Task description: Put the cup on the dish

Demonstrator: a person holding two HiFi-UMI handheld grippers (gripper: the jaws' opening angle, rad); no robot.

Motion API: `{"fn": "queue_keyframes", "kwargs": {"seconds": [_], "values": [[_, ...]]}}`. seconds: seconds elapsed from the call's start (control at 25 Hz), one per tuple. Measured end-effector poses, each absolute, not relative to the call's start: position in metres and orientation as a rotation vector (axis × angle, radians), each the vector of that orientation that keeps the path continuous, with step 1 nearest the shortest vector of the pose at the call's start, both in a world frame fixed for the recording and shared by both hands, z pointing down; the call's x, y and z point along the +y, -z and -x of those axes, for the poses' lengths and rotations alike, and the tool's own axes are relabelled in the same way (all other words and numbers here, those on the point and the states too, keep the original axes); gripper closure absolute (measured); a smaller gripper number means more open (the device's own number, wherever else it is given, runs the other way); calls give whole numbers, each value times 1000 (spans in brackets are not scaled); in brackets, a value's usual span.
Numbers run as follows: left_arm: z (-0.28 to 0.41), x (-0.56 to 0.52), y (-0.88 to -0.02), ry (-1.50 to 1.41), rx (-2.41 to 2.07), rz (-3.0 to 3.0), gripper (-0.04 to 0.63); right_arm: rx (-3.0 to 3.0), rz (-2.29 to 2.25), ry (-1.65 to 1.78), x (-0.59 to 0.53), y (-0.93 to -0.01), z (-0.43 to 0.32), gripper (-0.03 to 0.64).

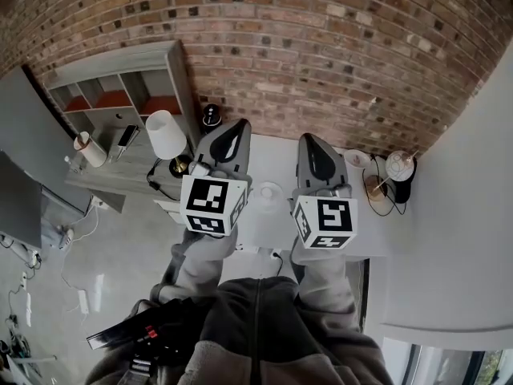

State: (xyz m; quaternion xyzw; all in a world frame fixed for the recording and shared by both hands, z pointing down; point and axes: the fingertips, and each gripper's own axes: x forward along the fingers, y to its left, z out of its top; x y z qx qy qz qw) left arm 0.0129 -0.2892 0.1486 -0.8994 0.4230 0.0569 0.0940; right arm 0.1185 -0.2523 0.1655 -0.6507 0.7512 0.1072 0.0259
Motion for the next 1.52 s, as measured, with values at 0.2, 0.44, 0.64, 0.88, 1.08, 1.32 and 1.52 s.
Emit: {"fn": "queue_keyframes", "kwargs": {"seconds": [0.2,0.44,0.64,0.88,1.08,1.32,1.52], "values": [[-11,-289,-131,-202,1257,2636,591,2298,2012,-373,-253,-147,-121,616],[-10,-285,-116,-251,1232,2609,591,2288,1975,-397,-253,-136,-125,617],[-5,-288,-118,-259,1280,2595,591,2296,1964,-391,-256,-137,-126,617],[0,-290,-124,-248,1293,2608,591,2315,1954,-386,-257,-140,-120,617],[10,-290,-129,-248,1320,2602,590,2323,1954,-402,-255,-143,-112,617],[15,-293,-131,-248,1337,2601,589,2314,1954,-411,-255,-143,-110,617],[17,-297,-134,-250,1339,2605,591,2311,1960,-419,-256,-145,-109,617]]}}
